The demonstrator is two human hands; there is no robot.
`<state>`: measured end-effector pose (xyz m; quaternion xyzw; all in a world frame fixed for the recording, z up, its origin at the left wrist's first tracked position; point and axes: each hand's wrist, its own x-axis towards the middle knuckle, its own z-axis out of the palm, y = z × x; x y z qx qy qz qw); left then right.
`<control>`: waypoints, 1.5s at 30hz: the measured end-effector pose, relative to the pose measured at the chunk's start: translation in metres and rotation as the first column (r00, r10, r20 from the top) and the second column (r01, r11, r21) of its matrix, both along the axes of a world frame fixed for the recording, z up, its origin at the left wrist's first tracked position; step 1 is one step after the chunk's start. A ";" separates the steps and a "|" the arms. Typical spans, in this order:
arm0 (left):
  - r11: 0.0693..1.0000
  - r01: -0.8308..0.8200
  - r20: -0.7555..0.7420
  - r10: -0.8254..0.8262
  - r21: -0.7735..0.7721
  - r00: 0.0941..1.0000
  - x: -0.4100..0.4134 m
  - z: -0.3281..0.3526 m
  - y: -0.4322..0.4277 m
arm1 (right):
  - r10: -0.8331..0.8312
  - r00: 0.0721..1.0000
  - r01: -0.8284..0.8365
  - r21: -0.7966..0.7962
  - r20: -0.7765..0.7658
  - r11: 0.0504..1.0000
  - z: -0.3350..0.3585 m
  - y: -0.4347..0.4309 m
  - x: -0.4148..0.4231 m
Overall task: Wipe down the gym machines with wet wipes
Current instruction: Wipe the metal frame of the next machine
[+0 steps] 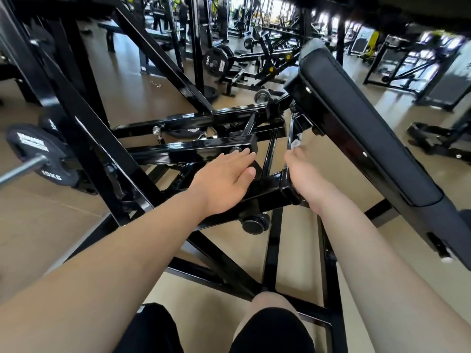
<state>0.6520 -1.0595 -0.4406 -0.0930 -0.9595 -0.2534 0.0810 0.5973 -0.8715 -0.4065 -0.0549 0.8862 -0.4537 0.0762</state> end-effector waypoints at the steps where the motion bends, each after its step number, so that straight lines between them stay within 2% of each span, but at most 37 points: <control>1: 1.000 0.002 -0.005 -0.002 0.006 1.000 -0.001 -0.001 -0.001 | 0.020 1.000 -0.019 -0.018 0.023 1.000 0.000 -0.001 0.004; 3: 1.000 0.002 -0.028 -0.002 0.002 1.000 -0.002 -0.004 -0.002 | 0.046 0.998 -0.043 -0.056 0.052 0.998 -0.002 -0.002 0.009; 5: 1.000 0.003 -0.045 -0.003 -0.007 0.999 -0.003 -0.005 -0.003 | 0.082 0.996 -0.082 -0.035 0.018 0.996 -0.002 -0.004 0.004; 8: 1.000 -0.001 -0.036 0.000 -0.018 0.999 -0.002 -0.005 -0.004 | 0.060 0.998 -0.061 0.029 0.018 0.998 0.004 -0.001 -0.023; 12: 0.999 -0.001 -0.024 0.000 -0.044 1.000 -0.002 -0.003 -0.004 | 0.025 0.996 -0.027 0.013 0.084 1.000 0.005 0.005 -0.051; 15: 0.998 -0.002 -0.024 0.001 -0.061 1.000 -0.004 -0.004 -0.002 | 0.020 0.997 -0.018 -0.027 0.078 0.999 0.002 0.003 -0.033; 21: 0.990 -0.087 -0.033 0.084 -0.109 0.996 -0.005 -0.004 0.003 | 0.079 0.997 -0.079 0.015 -0.001 0.997 0.000 0.010 0.020; 25: 0.984 -0.120 -0.007 0.120 -0.130 0.993 -0.005 0.000 0.007 | 0.098 0.995 -0.099 0.043 0.023 0.994 0.016 0.002 -0.027; 29: 0.984 -0.113 -0.005 0.113 -0.136 0.994 -0.005 0.000 0.005 | 0.029 0.999 -0.028 0.091 -0.014 0.995 0.017 -0.010 -0.054; 34: 0.989 -0.089 -0.017 0.088 -0.120 0.996 -0.009 -0.005 0.002 | 0.113 0.993 -0.108 0.160 -0.024 0.981 0.011 0.004 0.013; 38: 0.986 -0.105 -0.058 0.098 -0.133 0.994 -0.009 -0.005 0.002 | 0.167 0.963 -0.130 0.182 -0.210 0.975 -0.016 0.014 0.087; 42: 0.986 -0.095 -0.070 0.086 -0.134 0.994 -0.007 -0.006 0.002 | 0.158 0.981 -0.142 0.142 -0.109 0.980 -0.004 0.017 0.077; 45: 0.985 -0.099 -0.069 0.089 -0.144 0.994 -0.008 -0.006 0.001 | 0.125 0.992 -0.125 -0.023 -0.011 0.992 0.019 0.009 0.024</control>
